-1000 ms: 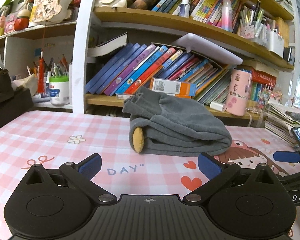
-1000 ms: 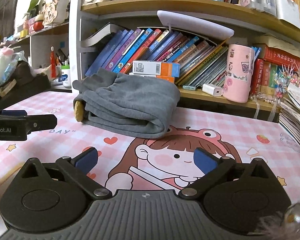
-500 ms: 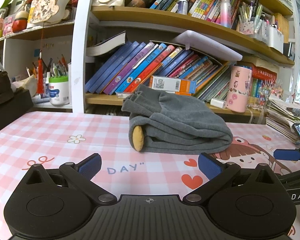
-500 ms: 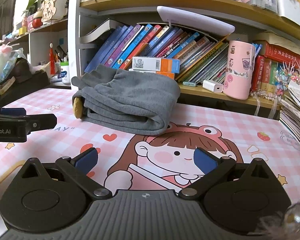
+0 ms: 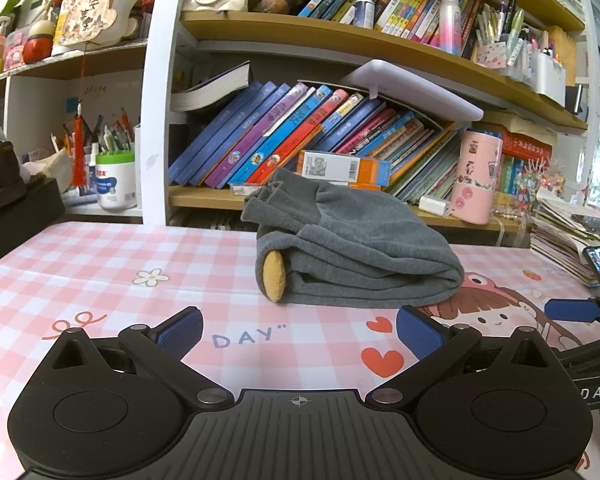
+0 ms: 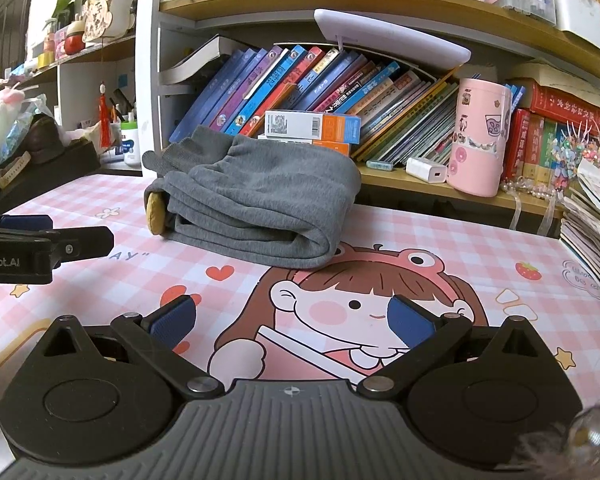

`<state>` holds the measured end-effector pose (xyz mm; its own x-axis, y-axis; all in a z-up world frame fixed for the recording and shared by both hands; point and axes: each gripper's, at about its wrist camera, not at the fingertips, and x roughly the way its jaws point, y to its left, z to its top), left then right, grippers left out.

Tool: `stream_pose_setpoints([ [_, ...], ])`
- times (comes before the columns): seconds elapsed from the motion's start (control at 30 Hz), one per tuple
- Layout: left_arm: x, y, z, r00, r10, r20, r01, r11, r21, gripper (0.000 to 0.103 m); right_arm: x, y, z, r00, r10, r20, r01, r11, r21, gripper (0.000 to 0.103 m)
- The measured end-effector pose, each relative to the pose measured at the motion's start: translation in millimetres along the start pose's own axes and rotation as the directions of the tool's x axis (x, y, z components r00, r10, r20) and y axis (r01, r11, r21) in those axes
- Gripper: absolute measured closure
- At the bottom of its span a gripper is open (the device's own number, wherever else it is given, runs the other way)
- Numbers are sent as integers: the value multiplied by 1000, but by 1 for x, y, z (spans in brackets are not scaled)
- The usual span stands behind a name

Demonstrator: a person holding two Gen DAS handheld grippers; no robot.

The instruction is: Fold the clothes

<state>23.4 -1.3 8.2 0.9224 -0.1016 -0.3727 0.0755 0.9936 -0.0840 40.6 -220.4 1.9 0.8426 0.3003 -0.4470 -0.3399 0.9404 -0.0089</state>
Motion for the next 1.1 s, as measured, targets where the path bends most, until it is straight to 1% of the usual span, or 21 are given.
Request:
stream_pose_setpoints([
  [0.23, -1, -2, 0, 1000, -10, 6, 10, 1000, 14, 0, 0, 0, 0, 1000, -1, -6, 1, 1000, 0, 0],
  [0.53, 0, 0, 1, 1000, -7, -2, 7, 1000, 4, 0, 0, 0, 0, 1000, 0, -8, 0, 1000, 1, 0],
  [1.1, 0, -4, 0, 1000, -7, 1, 7, 1000, 21, 0, 0, 1, 1, 1000, -2, -12, 2, 1000, 1, 0],
])
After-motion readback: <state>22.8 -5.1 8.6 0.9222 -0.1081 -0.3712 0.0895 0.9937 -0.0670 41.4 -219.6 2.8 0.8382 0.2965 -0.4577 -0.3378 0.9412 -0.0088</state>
